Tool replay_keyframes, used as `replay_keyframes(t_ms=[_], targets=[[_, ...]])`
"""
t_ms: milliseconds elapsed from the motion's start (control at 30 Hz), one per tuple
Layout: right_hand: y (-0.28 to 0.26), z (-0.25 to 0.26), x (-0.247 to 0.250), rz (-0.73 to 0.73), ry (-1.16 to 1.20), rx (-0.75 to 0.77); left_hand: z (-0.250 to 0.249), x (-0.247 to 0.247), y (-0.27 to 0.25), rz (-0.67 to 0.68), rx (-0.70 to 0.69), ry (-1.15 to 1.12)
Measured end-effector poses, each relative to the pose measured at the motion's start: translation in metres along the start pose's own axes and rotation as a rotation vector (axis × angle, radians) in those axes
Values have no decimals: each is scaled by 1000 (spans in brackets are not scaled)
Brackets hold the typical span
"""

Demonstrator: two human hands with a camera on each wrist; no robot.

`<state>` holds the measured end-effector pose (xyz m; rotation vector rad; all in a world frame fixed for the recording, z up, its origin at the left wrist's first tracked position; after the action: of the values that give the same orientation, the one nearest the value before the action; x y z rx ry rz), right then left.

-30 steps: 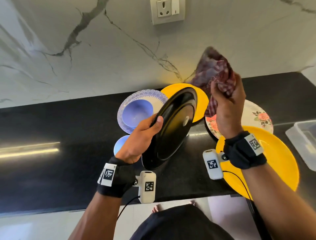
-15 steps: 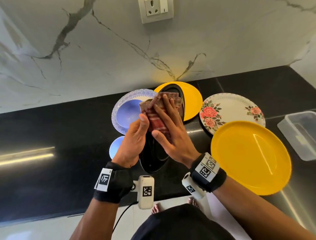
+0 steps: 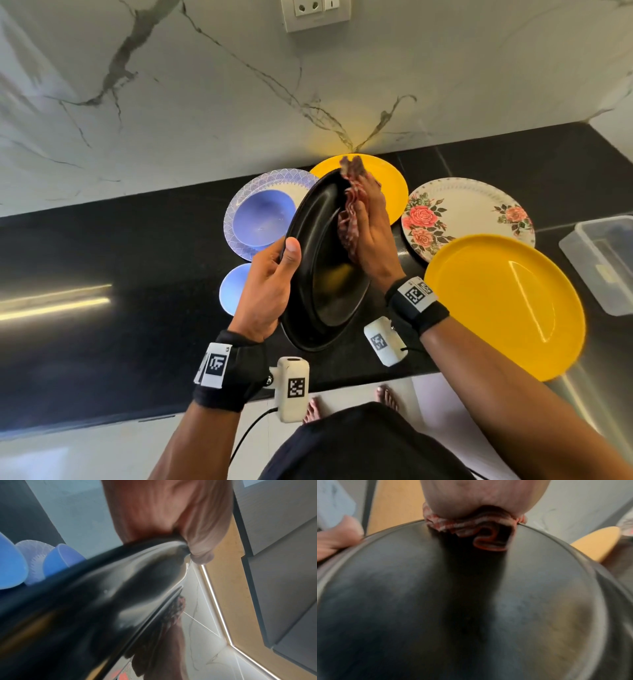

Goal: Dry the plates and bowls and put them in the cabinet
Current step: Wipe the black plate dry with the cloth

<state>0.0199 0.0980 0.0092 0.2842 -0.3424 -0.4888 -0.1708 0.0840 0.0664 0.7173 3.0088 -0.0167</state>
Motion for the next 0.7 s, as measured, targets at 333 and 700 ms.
replay_keyframes(t_ms=[333,700], targets=[[-29,-43,-3,120,266,-221,-5,-9,-10,-156,18,14],[-101,-52,-11,357,110,-455,10,3,-11,-187,65,-100]])
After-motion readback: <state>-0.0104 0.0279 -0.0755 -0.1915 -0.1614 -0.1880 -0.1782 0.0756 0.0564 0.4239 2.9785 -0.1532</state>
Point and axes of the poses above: each hand's wrist, its own y-axis towards the middle knuckle, its own x-axis out of the back of the hand, z = x × y, the point moved 5 cm from there along y, towards the middle knuckle
